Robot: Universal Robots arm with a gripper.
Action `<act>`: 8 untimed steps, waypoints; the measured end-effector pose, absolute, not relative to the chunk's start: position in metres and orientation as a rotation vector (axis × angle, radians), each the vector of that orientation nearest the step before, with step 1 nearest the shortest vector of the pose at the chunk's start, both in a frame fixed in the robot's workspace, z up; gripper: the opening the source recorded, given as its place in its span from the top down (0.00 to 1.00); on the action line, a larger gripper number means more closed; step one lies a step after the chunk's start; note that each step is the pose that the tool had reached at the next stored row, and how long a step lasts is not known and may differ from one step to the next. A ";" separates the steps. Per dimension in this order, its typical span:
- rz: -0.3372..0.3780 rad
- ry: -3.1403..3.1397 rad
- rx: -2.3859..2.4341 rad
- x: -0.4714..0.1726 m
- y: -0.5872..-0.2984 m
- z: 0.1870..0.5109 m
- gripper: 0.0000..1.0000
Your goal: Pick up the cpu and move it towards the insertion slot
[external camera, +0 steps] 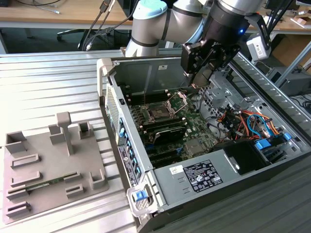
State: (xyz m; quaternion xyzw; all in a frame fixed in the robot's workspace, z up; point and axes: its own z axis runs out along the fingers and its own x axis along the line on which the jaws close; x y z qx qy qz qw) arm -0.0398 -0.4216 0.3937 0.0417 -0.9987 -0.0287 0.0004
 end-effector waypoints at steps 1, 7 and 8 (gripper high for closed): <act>-0.090 -3.137 0.131 -0.040 -0.422 0.394 0.45; -0.090 -3.137 0.131 -0.039 -0.422 0.393 0.45; -0.090 -3.137 0.131 -0.038 -0.422 0.393 0.45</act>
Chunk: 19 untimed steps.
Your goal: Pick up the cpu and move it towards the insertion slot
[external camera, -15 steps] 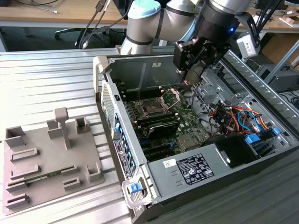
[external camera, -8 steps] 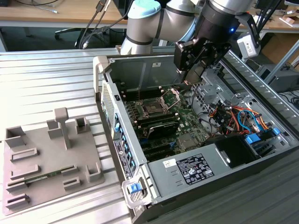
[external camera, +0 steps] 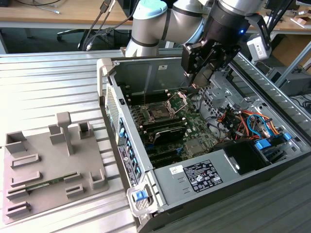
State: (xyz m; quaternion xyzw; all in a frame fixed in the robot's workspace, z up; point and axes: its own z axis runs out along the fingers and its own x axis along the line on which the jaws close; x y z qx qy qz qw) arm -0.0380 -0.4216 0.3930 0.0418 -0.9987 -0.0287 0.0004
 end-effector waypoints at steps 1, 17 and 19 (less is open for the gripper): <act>-0.090 -3.137 0.131 -0.037 -0.422 0.392 0.45; -0.090 -3.137 0.131 -0.035 -0.422 0.387 0.45; -0.090 -3.137 0.131 -0.035 -0.422 0.386 0.45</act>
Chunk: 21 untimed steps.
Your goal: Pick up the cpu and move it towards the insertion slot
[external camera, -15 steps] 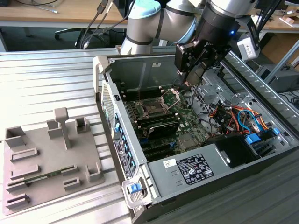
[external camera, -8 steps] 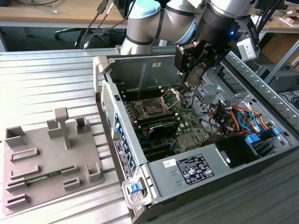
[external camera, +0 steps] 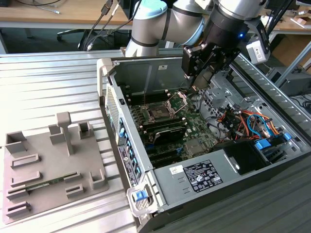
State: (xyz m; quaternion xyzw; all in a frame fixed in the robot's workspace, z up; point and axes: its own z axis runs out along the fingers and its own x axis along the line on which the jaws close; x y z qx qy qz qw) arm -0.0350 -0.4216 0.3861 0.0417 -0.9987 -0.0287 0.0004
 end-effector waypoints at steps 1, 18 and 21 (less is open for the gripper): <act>-0.090 -3.137 0.131 -0.035 -0.422 0.386 0.45; -0.090 -3.137 0.131 -0.033 -0.422 0.383 0.45; -0.090 -3.137 0.131 -0.033 -0.422 0.383 0.45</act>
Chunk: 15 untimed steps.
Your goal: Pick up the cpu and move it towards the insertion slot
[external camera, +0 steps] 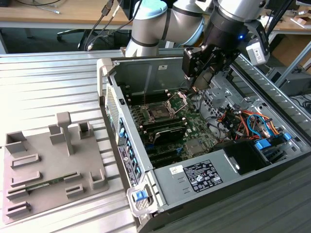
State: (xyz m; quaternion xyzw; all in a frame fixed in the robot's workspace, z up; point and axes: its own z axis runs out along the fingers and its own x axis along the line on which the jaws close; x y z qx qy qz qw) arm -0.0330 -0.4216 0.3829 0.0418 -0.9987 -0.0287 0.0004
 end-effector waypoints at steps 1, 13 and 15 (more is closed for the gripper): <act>-0.090 -3.137 0.131 -0.033 -0.422 0.383 0.45; -0.090 -3.137 0.131 -0.032 -0.422 0.381 0.45; -0.090 -3.137 0.131 -0.031 -0.422 0.380 0.45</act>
